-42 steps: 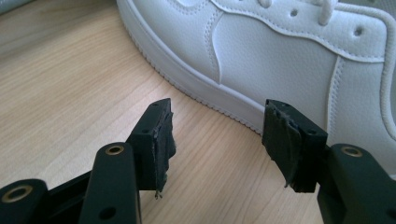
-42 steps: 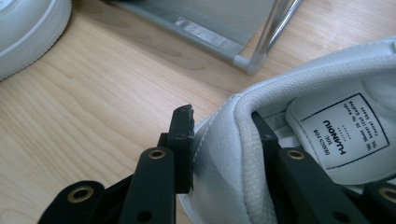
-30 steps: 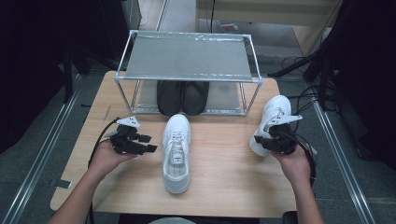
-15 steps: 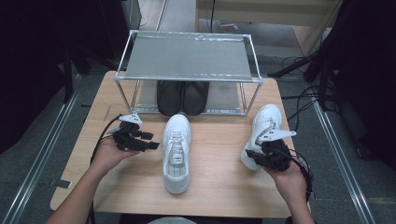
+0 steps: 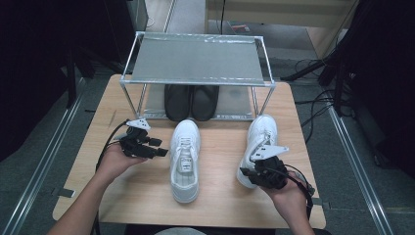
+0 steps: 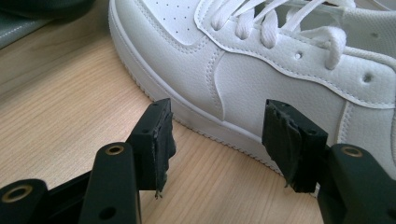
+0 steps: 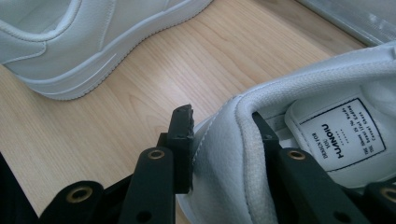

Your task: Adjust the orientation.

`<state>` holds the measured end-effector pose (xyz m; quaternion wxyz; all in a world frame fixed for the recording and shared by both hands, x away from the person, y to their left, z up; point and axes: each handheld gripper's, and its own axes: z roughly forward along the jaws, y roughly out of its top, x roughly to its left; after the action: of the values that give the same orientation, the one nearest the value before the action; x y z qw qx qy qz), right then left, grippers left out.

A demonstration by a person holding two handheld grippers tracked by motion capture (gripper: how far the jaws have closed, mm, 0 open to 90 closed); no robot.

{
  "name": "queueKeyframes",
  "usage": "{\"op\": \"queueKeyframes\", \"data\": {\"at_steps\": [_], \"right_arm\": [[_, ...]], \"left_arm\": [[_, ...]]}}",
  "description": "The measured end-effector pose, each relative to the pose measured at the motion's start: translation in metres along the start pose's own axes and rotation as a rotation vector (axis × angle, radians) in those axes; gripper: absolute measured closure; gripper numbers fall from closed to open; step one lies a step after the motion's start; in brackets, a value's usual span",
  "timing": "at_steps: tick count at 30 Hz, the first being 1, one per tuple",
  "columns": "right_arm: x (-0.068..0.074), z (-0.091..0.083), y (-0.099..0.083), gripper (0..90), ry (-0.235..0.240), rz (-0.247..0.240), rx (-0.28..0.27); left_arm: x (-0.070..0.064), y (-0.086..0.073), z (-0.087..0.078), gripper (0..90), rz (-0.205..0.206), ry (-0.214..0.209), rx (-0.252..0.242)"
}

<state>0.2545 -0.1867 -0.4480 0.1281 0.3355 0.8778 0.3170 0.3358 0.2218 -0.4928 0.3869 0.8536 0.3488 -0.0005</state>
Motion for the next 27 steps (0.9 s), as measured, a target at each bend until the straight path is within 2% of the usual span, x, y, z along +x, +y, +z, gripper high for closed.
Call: {"op": "queueKeyframes", "data": {"at_steps": [4, 5, 11, 15, 18, 20, 23, 25, 27], "right_arm": [[0.008, 0.003, 0.0, 69.8, 0.035, -0.007, 0.003], [0.012, 0.004, 0.001, 69.8, 0.051, -0.014, 0.008], [0.032, 0.013, 0.006, 69.7, 0.078, -0.078, 0.017], [0.04, 0.022, 0.01, 70.1, 0.104, -0.106, 0.011], [0.044, 0.036, 0.011, 70.4, 0.121, -0.124, 0.046], [0.048, 0.041, 0.01, 70.1, 0.113, -0.146, 0.062], [0.048, 0.044, 0.009, 68.8, 0.126, -0.131, 0.071], [0.044, 0.043, 0.008, 66.5, 0.155, -0.091, 0.072], [0.04, 0.04, 0.007, 60.8, 0.19, -0.055, 0.045]], "left_arm": [[0.0, 0.0, 0.0, 43.5, -0.001, 0.001, -0.001], [0.0, 0.0, 0.0, 43.5, -0.001, 0.002, -0.001], [0.0, 0.0, 0.001, 43.5, 0.005, 0.001, 0.007], [-0.001, 0.0, 0.002, 43.5, 0.006, -0.001, 0.009], [-0.001, 0.0, 0.002, 43.5, 0.013, -0.002, 0.016], [-0.001, 0.0, 0.003, 43.5, 0.013, -0.002, 0.016], [-0.001, 0.0, 0.003, 43.5, 0.012, -0.001, 0.019], [-0.001, 0.0, 0.003, 43.5, 0.013, 0.001, 0.019], [-0.001, 0.0, 0.003, 43.4, 0.012, 0.0, 0.017]]}}
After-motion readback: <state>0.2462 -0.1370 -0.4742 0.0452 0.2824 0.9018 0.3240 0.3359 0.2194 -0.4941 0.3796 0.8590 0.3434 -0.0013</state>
